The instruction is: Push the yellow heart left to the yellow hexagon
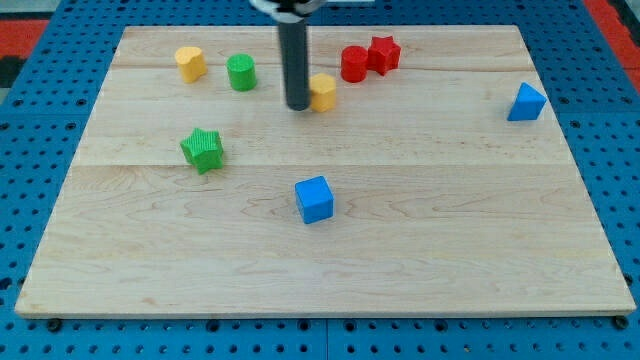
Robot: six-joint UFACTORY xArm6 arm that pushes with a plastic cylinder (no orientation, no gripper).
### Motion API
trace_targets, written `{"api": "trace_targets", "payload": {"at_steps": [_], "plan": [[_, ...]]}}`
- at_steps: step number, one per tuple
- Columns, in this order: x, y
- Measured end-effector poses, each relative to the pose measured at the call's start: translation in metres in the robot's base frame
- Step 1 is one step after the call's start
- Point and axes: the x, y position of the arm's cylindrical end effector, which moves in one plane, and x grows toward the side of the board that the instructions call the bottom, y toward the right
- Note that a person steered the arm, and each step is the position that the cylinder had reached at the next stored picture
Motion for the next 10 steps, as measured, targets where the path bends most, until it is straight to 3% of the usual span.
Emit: {"api": "trace_targets", "payload": {"at_steps": [1, 2, 4, 5, 6, 7, 9, 10], "plan": [[-0.017, 0.028], [-0.018, 0.014], [-0.016, -0.191], [-0.054, -0.211], [-0.081, -0.17], [-0.086, -0.101], [-0.087, -0.03], [-0.084, -0.108]]}}
